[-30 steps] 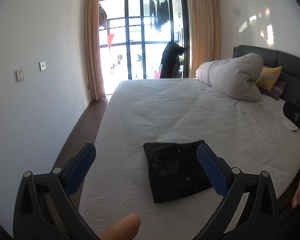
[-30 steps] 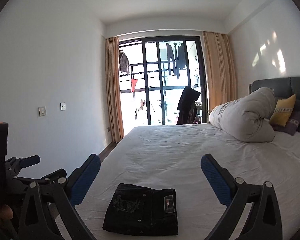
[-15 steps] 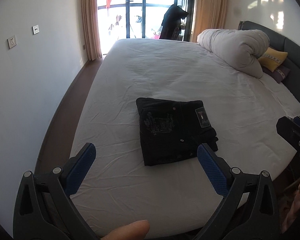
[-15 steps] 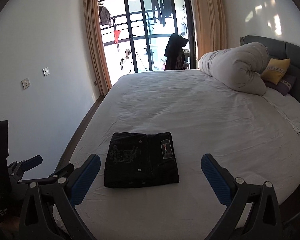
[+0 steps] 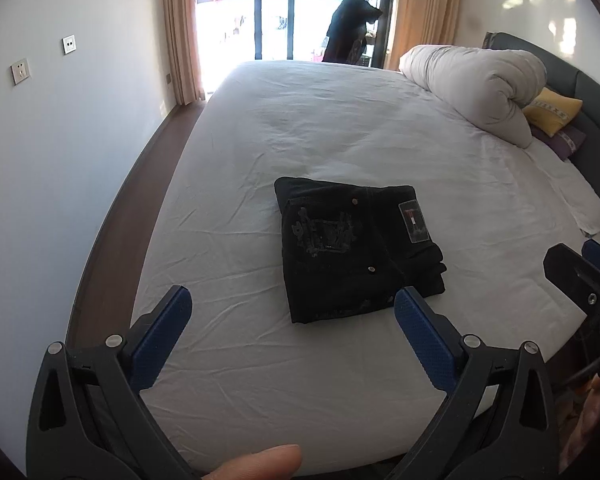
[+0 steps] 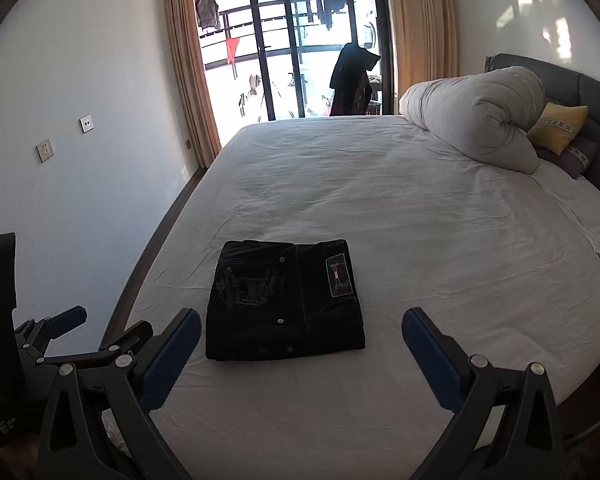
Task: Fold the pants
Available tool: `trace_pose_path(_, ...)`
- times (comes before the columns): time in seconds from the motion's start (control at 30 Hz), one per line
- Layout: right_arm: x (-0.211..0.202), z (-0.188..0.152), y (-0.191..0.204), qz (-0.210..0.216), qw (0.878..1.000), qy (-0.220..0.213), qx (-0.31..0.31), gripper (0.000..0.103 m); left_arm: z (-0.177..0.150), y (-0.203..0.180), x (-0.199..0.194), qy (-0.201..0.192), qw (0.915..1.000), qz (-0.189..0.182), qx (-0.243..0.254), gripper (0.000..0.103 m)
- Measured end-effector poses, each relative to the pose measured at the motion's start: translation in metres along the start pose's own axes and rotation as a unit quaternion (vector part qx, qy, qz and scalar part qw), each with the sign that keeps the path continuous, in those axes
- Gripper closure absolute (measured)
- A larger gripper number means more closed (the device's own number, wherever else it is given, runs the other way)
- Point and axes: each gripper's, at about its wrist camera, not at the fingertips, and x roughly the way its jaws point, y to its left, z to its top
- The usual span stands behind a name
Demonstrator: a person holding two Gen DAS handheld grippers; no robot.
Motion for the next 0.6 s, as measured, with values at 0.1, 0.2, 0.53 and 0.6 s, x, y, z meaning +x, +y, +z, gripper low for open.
trace_pose_path(0.1,0.002,-0.001,0.001,-0.001,1.0,0.005,0.0,0.0,0.0,0.001,0.002,0.004,1.0,0.0,-0.001,0.0)
trace_pose_path(0.2,0.002,-0.001,0.001,-0.001,1.0,0.006,0.0,0.0,0.0,0.002,0.007,0.008,1.0,0.001,-0.003,0.0)
trace_pose_path(0.53,0.009,-0.003,-0.004,-0.001,1.0,0.018,0.0,0.0,-0.003,0.002,0.015,0.017,0.9998,0.001,-0.004,0.0)
trace_pose_path(0.6,0.01,-0.005,-0.005,-0.001,1.0,0.021,0.0,0.0,-0.003,0.002,0.016,0.018,0.9998,0.002,-0.005,0.0)
